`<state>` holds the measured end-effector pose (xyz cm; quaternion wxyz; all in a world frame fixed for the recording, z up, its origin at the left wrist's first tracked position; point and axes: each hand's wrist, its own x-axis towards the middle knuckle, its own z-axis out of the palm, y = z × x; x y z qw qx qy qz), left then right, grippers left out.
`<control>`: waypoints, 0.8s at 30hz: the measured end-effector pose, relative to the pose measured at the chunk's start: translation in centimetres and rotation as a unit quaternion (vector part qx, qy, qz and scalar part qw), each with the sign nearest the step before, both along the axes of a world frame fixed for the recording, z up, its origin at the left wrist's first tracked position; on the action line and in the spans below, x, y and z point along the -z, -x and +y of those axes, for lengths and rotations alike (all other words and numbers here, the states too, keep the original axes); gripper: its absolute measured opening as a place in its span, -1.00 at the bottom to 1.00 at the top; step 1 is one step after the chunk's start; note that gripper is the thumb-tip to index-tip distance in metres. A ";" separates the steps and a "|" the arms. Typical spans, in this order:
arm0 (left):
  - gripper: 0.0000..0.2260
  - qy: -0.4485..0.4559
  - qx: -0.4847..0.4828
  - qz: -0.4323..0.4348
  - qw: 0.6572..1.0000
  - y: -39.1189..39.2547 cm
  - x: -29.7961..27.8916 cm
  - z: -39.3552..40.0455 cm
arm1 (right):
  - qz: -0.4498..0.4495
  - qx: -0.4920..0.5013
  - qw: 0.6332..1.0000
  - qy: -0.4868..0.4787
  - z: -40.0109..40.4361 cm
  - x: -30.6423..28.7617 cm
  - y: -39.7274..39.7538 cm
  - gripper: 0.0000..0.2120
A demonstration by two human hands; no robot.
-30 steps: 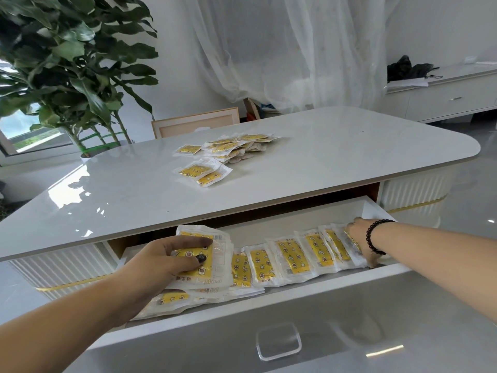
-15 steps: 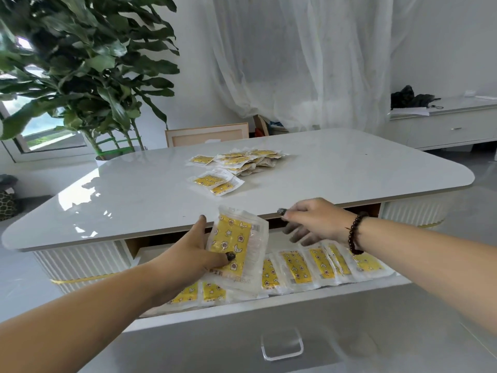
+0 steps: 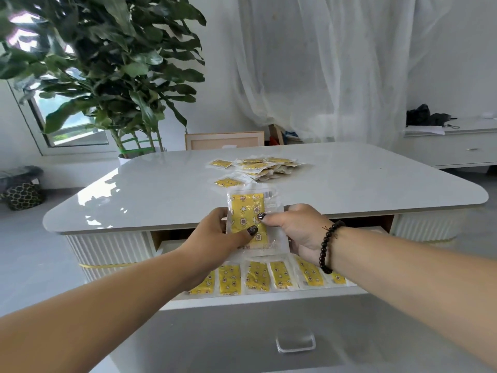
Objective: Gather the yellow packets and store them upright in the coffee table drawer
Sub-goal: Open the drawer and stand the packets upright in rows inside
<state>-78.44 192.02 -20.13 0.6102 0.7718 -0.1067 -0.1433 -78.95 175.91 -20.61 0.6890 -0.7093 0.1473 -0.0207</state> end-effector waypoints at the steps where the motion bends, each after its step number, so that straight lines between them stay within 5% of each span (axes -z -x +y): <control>1: -0.71 0.000 0.000 0.001 1.000 0.0 -0.1 0.2 | -0.003 0.002 1.000 -0.005 0.2 0.0 -0.1 -0.59; 5: -0.81 -0.004 0.005 0.026 1.000 -0.2 -0.1 0.7 | -0.013 0.006 1.000 -0.006 -0.1 0.4 -0.5 -0.86; 12: -0.63 -0.018 0.011 0.035 0.999 -1.5 0.2 1.5 | 0.072 0.041 0.992 0.100 -6.5 3.9 -2.8 -0.60; 18: -0.67 -0.033 0.010 0.053 0.998 -2.6 0.6 1.8 | 0.226 0.036 0.912 0.341 -11.1 7.9 -3.7 -0.60; 24: -0.66 -0.058 0.030 0.068 0.996 -3.2 1.4 1.2 | 0.251 -0.021 0.886 0.389 -10.7 9.1 -5.6 -0.62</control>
